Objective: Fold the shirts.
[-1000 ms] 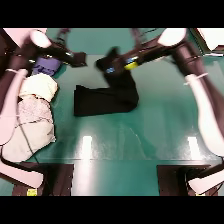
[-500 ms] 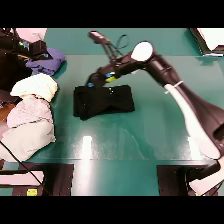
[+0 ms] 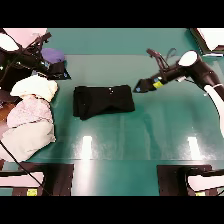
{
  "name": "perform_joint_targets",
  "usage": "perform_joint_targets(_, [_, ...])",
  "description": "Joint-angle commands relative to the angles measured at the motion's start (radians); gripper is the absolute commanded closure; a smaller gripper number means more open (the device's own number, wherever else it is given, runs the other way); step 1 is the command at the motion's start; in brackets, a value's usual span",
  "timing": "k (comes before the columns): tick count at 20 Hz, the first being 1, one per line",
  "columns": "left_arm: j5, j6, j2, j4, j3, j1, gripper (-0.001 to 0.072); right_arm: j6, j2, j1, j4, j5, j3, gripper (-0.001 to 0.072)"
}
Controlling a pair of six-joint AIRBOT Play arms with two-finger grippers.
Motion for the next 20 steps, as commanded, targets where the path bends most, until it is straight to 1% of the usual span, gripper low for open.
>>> perform_joint_targets(1, [0.031,0.003,0.000,-0.039,-0.022,-0.016,0.0349,0.002,-0.051,-0.086,0.100,-0.038,-0.132,0.0078])
perform_joint_targets(5, [0.028,0.003,0.000,-0.041,-0.022,-0.016,0.0349,-0.022,-0.196,-0.038,0.233,-0.101,-0.119,0.0078])
perform_joint_targets(9, [0.028,0.003,0.000,-0.041,-0.022,-0.016,0.0350,-0.025,-0.322,0.060,0.323,-0.104,0.016,0.0079])
perform_joint_targets(11, [0.027,0.003,0.000,-0.041,-0.022,-0.016,0.0350,-0.024,-0.367,0.108,0.351,-0.118,0.087,0.0107])
perform_joint_targets(12, [0.025,0.003,0.000,-0.041,-0.022,-0.016,0.0350,-0.024,-0.382,0.127,0.359,-0.129,0.115,0.0172])
perform_joint_targets(13, [0.024,0.003,0.000,-0.041,-0.022,-0.016,0.0350,-0.025,-0.394,0.143,0.367,-0.146,0.140,0.0269])
perform_joint_targets(14, [0.024,0.003,0.000,-0.041,-0.022,-0.016,0.0350,-0.025,-0.400,0.156,0.365,-0.161,0.159,0.0429])
perform_joint_targets(15, [0.020,0.003,0.000,-0.041,-0.022,-0.016,0.0350,-0.038,-0.401,0.164,0.365,-0.172,0.173,0.0631])
perform_joint_targets(16, [0.016,0.003,0.000,-0.041,-0.022,-0.016,0.0351,-0.055,-0.400,0.167,0.364,-0.170,0.188,0.0700])
perform_joint_targets(18, [0.013,0.002,0.000,-0.042,-0.022,-0.019,0.0351,-0.059,-0.377,0.149,0.363,-0.145,0.206,0.0701])
perform_joint_targets(20, [0.013,0.002,0.000,-0.042,-0.022,-0.034,0.0352,-0.058,-0.300,0.095,0.360,-0.150,0.173,0.0702])
